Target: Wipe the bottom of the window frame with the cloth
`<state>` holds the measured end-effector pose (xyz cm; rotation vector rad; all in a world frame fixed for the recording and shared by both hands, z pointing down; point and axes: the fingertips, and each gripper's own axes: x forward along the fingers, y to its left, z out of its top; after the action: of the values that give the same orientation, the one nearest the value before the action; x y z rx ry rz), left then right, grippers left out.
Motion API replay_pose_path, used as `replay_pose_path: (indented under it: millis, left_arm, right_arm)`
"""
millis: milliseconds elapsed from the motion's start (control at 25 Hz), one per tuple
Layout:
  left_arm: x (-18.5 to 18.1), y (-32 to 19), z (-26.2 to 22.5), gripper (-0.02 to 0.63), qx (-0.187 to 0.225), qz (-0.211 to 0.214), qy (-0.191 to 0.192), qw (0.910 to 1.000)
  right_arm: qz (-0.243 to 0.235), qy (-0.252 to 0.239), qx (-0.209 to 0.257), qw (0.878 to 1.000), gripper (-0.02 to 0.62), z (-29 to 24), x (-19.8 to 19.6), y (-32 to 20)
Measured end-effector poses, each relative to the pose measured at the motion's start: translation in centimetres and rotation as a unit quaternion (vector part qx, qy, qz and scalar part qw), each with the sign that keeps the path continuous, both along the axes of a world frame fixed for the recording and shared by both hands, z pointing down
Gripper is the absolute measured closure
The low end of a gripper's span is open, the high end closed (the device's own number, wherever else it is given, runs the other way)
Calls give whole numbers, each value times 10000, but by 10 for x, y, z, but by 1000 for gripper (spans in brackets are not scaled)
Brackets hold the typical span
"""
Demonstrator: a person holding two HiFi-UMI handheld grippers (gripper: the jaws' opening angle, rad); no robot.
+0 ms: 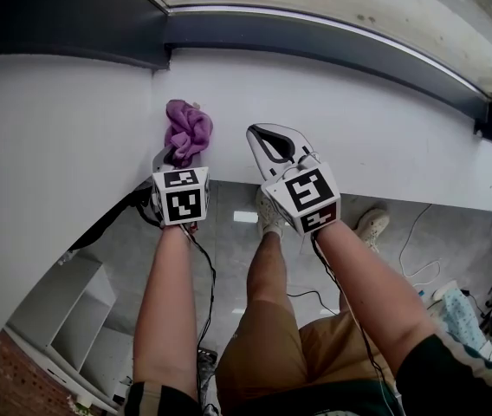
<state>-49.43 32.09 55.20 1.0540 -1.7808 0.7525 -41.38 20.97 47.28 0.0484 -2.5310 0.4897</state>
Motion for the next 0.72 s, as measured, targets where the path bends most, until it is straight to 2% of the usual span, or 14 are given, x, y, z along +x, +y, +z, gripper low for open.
replay_pose_path:
  millis: [280, 440, 520, 720]
  left_arm:
    - [1, -3, -1, 500, -145, -90, -79, 9998]
    - [14, -10, -1, 500, -133, -177, 94, 9997]
    - [27, -20, 0, 500, -90, -80, 216, 9997]
    - [69, -55, 1, 500, -88, 499, 165, 9986]
  right_arm:
    - [39, -6, 59, 10000, 581, -5, 18, -11]
    - [131, 28, 63, 9999, 581, -7, 34, -24]
    - [168, 75, 46, 9998, 581, -6, 41, -30]
    - [210, 127, 57, 9997, 581, -5, 59, -42]
